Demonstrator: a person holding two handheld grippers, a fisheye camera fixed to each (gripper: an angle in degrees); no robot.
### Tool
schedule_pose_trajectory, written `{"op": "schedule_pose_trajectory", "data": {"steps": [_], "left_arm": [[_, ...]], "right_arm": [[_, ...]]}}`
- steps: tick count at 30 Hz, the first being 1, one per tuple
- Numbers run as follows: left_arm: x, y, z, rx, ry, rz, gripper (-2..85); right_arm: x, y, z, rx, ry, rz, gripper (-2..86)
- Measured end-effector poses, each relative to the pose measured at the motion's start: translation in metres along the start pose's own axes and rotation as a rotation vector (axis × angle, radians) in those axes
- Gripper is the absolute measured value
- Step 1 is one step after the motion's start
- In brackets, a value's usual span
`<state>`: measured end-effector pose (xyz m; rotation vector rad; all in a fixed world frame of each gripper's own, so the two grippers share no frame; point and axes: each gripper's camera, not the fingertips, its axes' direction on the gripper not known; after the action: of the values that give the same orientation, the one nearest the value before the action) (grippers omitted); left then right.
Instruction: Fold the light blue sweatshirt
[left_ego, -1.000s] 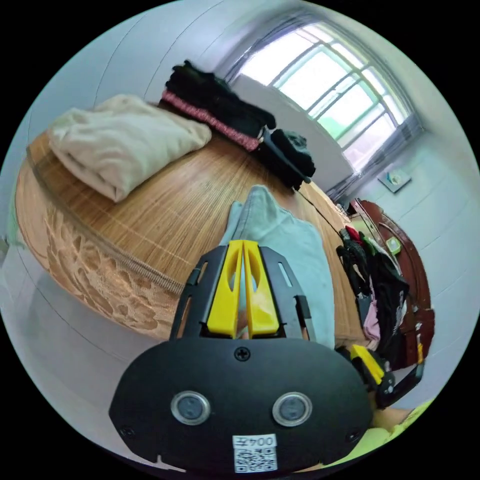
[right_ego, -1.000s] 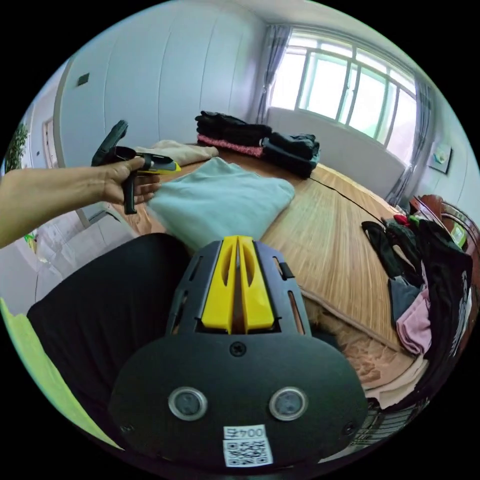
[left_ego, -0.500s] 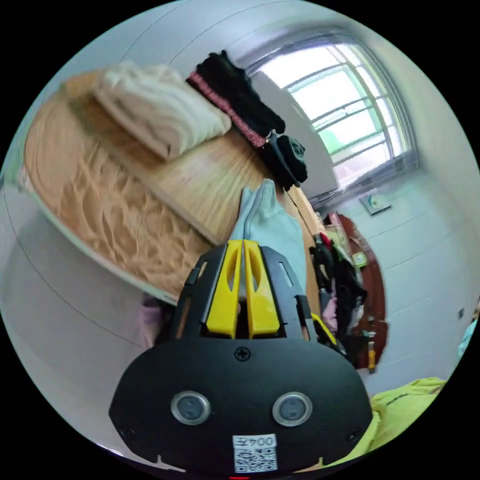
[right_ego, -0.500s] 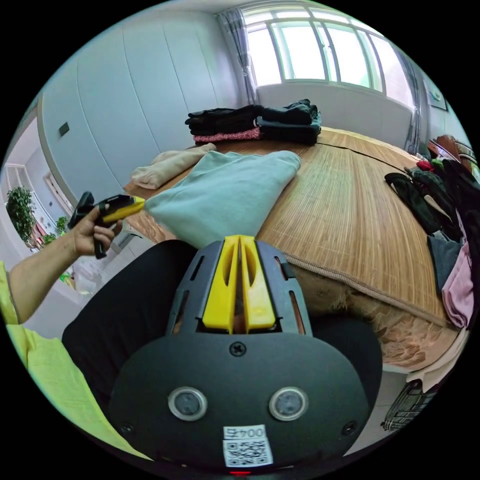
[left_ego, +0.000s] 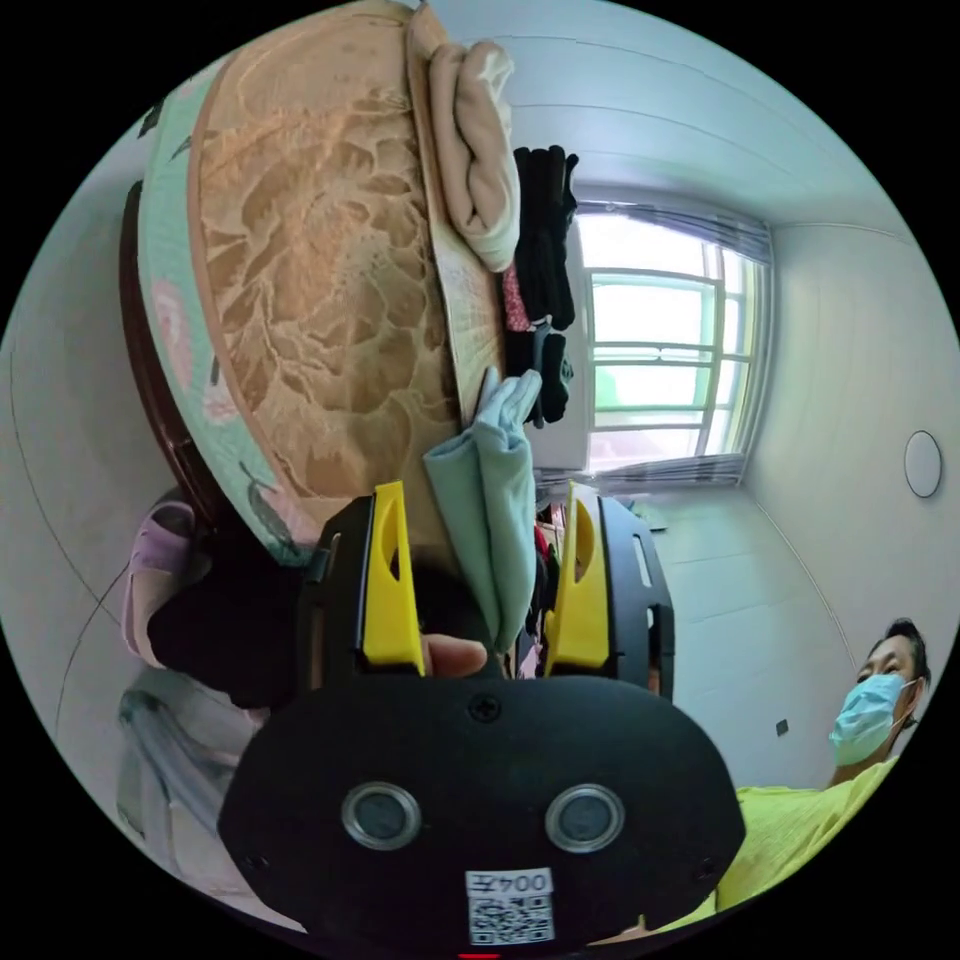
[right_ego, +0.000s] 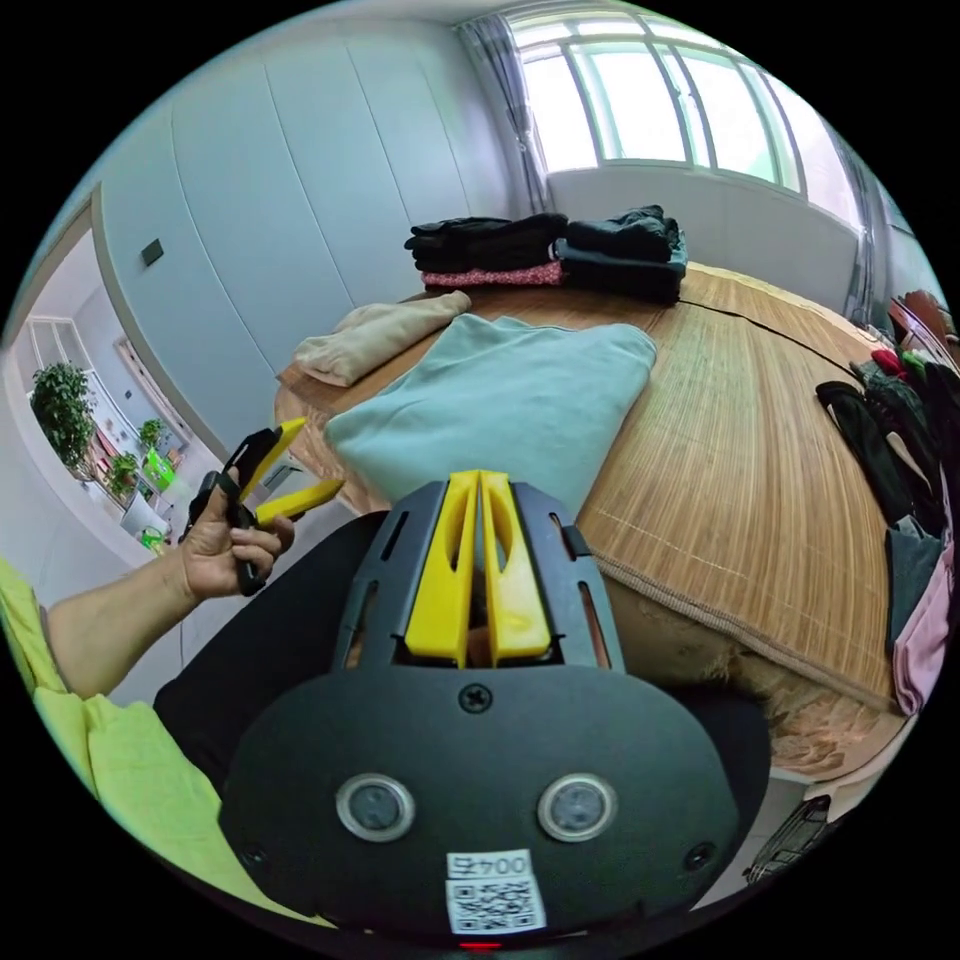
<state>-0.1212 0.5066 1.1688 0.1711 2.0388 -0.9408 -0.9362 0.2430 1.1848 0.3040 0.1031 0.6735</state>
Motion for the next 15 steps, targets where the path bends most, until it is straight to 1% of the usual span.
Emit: {"op": "schedule_pose_trajectory", "data": {"steps": [3,5,7,9,12,14,15], "left_arm": [[0.009,-0.001,0.027,-0.034,0.026,0.031,21.0],[0.012,-0.005,0.039,-0.056,0.004,0.043,20.8],[0.004,-0.011,0.044,-0.057,-0.007,-0.002,18.0],[-0.003,-0.014,0.043,-0.066,-0.011,-0.044,15.0],[-0.007,-0.013,0.039,-0.062,-0.040,-0.070,10.2],[-0.007,-0.014,0.040,-0.063,-0.036,-0.072,8.8],[-0.005,-0.015,0.040,-0.067,-0.052,-0.072,8.2]], "right_arm": [[-0.008,-0.012,0.018,-0.064,0.006,-0.009,-0.1],[-0.006,-0.013,0.034,-0.123,0.034,0.015,0.3],[-0.008,-0.016,0.031,-0.109,0.007,0.033,1.0],[-0.018,-0.023,0.025,-0.112,0.024,0.041,4.4],[-0.057,-0.028,0.011,-0.047,0.042,-0.091,8.7],[-0.101,-0.033,0.013,-0.039,0.086,-0.263,10.9],[-0.112,-0.035,0.016,-0.041,0.102,-0.313,11.3]]}}
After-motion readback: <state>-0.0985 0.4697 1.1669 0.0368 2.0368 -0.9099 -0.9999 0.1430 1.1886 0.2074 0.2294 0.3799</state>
